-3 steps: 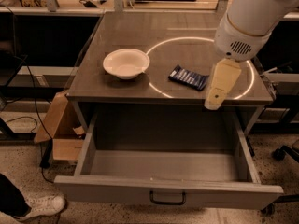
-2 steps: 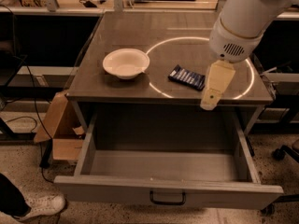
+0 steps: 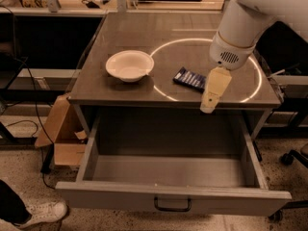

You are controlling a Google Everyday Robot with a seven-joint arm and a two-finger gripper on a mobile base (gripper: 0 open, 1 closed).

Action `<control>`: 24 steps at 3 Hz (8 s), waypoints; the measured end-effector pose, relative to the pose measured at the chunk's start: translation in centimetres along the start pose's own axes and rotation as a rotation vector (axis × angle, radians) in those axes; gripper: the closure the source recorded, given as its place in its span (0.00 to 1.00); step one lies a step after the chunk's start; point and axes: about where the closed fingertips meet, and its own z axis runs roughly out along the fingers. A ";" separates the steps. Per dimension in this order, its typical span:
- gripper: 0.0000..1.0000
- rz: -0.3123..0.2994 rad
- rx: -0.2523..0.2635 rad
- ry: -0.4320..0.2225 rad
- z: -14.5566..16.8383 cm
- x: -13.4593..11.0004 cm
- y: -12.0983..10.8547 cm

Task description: Place rxbar blueberry into top drawer

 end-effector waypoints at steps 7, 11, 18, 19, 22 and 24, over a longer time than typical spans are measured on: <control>0.00 0.090 -0.030 0.033 5.6 -2.8 -6.6; 0.00 0.089 -0.104 0.027 7.7 -2.5 -7.1; 1.00 0.101 -0.121 0.033 7.8 -1.8 -7.0; 1.00 0.101 -0.121 0.033 6.7 -2.0 -7.2; 1.00 0.117 -0.076 -0.004 4.6 -2.4 -7.4; 1.00 0.145 -0.033 -0.047 0.2 -0.2 -5.6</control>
Offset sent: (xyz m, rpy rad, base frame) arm 0.0432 0.0197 -0.0168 -0.0087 0.0392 -0.0585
